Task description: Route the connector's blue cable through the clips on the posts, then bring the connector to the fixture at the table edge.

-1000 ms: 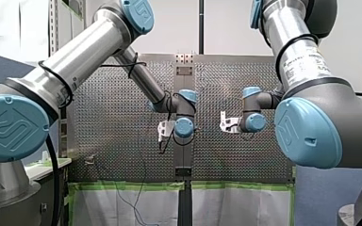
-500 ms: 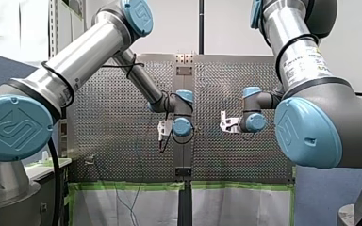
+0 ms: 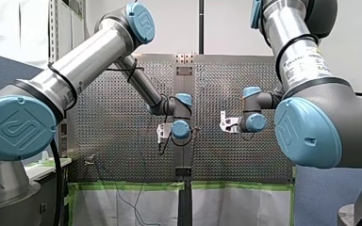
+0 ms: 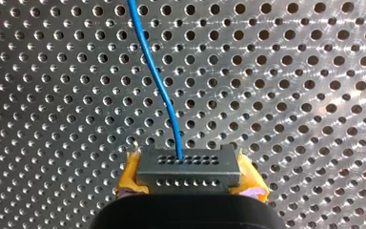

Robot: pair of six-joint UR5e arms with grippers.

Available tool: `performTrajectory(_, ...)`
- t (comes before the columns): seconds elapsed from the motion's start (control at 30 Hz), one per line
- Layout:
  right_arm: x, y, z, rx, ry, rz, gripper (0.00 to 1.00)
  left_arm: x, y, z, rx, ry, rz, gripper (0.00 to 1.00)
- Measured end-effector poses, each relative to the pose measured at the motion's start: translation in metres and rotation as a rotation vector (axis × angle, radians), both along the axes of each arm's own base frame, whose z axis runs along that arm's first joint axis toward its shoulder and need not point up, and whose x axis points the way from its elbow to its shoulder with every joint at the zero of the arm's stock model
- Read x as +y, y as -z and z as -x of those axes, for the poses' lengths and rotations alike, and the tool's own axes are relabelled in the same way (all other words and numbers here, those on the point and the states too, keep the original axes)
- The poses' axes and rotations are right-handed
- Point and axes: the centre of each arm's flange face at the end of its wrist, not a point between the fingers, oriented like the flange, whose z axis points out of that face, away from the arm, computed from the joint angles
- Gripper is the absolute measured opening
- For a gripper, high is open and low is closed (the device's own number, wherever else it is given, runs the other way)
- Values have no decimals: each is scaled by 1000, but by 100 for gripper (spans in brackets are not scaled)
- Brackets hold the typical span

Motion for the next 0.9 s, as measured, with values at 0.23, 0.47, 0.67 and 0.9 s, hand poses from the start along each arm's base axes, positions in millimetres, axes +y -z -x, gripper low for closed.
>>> performTrajectory(0.23, -4, -1, 5, -5, 10, 7, 0, 0, -6, -9, -9, 9, 10, 0)
performTrajectory(0.47, -11, -5, 7, -23, 17, 25, 0, -3, -12, -14, -17, 15, 16, 0)
performTrajectory(0.67, -15, -8, 10, -37, 25, 34, 0, -2, -14, -18, -21, 13, 19, 0)
performTrajectory(0.9, -19, -9, 12, -54, 30, 43, 0, 1, -15, -21, -21, 15, 21, 0)
